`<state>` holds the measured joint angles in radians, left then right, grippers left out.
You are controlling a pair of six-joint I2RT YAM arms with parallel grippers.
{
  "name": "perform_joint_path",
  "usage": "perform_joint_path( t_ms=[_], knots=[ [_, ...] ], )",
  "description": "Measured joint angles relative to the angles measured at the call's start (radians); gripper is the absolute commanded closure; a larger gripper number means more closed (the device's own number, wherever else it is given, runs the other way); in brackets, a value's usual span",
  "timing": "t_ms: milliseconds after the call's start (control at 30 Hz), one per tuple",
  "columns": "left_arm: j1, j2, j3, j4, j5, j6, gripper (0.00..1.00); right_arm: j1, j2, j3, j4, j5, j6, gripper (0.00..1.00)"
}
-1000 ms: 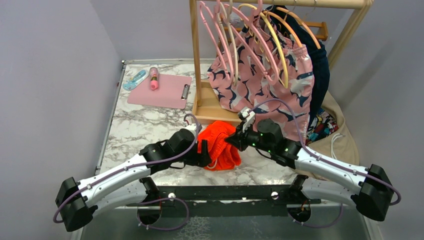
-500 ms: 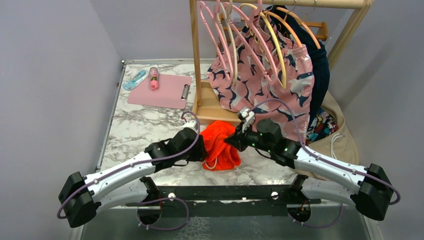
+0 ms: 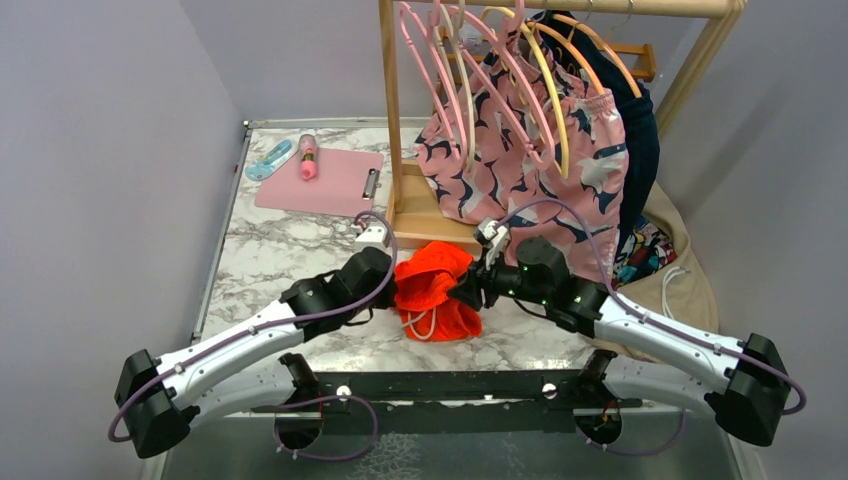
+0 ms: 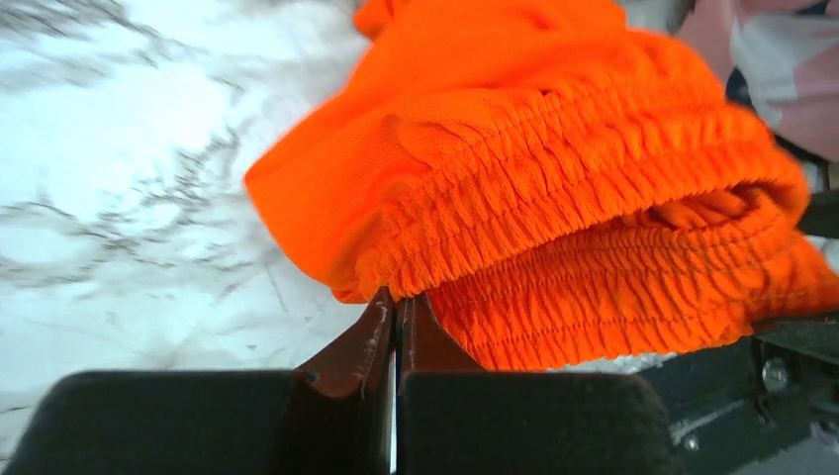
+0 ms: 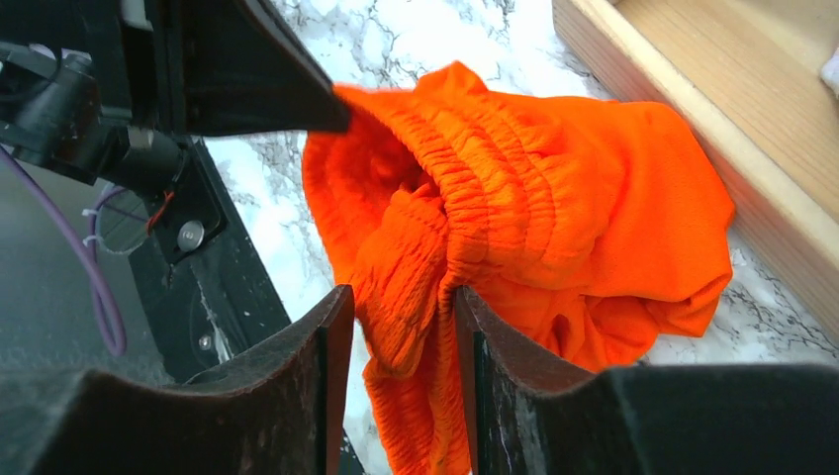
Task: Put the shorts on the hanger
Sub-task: Adjust the shorts at the center of the board.
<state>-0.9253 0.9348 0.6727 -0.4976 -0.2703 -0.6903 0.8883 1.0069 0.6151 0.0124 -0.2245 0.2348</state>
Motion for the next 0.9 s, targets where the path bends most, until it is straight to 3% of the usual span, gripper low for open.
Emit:
perform_joint_path(
  t_ms=[400, 500, 633, 900],
  knots=[
    [0.0, -0.158, 0.099, -0.124, -0.299, 0.085, 1.0, 0.0, -0.147, -0.019, -0.051, 0.035, 0.031, 0.46],
    [0.0, -0.16, 0.1, -0.14, -0.335, 0.093, 1.0, 0.0, -0.143, -0.037, -0.064, 0.033, 0.054, 0.43],
    [0.0, -0.158, 0.1, -0.142, -0.366, 0.101, 1.0, 0.0, -0.105, -0.061, -0.067, -0.008, 0.087, 0.32],
    [0.0, -0.131, 0.1, -0.143, -0.383, 0.109, 1.0, 0.091, -0.01, -0.078, -0.091, -0.041, 0.115, 0.31]
  ],
)
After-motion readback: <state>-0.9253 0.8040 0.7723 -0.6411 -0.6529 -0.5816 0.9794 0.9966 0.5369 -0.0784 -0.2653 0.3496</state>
